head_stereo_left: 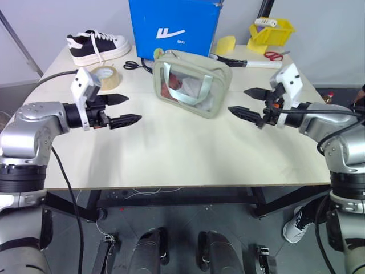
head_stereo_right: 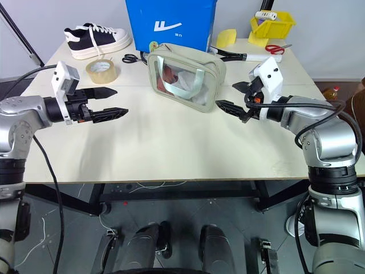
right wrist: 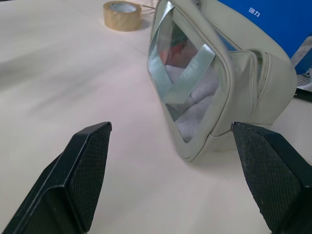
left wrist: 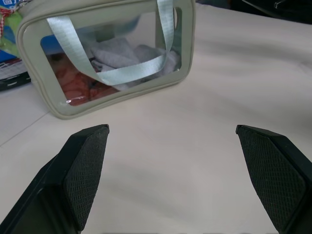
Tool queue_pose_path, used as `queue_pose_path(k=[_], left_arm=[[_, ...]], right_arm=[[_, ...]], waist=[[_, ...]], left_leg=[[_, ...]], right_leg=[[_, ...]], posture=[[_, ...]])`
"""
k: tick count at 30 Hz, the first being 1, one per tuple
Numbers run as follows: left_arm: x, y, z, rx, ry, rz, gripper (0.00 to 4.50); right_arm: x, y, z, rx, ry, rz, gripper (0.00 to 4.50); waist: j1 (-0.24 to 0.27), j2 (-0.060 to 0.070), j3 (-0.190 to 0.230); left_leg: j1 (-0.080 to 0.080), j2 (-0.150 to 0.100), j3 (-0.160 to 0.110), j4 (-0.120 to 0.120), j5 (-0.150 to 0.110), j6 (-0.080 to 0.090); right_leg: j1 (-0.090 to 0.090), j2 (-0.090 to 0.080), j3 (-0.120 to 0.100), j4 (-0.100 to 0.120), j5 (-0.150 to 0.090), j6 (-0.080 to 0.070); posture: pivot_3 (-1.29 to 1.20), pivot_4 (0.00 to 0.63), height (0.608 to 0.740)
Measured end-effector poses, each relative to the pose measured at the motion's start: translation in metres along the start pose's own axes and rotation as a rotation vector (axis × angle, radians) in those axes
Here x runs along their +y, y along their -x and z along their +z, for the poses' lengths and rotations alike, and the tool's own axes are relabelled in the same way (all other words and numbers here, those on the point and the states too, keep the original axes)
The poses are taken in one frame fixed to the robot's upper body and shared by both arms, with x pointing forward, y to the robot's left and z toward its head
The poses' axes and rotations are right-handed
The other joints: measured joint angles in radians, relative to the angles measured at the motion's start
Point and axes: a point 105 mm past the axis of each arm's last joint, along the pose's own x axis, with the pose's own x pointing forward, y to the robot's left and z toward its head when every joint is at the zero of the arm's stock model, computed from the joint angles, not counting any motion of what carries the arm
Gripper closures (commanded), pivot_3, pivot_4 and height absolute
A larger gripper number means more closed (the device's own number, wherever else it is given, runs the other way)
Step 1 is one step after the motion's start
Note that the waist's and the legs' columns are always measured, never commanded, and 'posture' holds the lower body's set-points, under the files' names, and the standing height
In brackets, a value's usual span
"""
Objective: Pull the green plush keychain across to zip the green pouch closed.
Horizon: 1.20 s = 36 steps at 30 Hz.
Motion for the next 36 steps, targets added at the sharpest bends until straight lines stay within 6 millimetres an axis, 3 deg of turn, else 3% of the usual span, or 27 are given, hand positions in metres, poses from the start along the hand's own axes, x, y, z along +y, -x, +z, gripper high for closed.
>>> queue_pose_path(k=[14, 36], left_arm=[[0.004, 0.027, 0.017, -0.026, -0.002, 0.021, 0.04], [0.005, 0.026, 0.024, -0.075, 0.012, 0.034, 0.04]], right_arm=[[0.003, -0.001, 0.003, 0.015, 0.03, 0.038, 0.43], [-0.005, -0.008, 0.001, 0.09, 0.089, 0.025, 0.43]], waist=[[-0.002, 0.0, 0.0], [-0.003, 0.0, 0.0]], left_leg=[[0.0, 0.0, 0.0, 0.0, -0.001, -0.001], [0.0, 0.0, 0.0, 0.0, -0.001, -0.001]], right_leg=[[0.0, -0.001, 0.0, 0.0, 0.0, 0.0], [-0.001, -0.001, 0.0, 0.0, 0.0, -0.001]], posture=[[0.0, 0.15, 0.716], [0.0, 0.15, 0.716]])
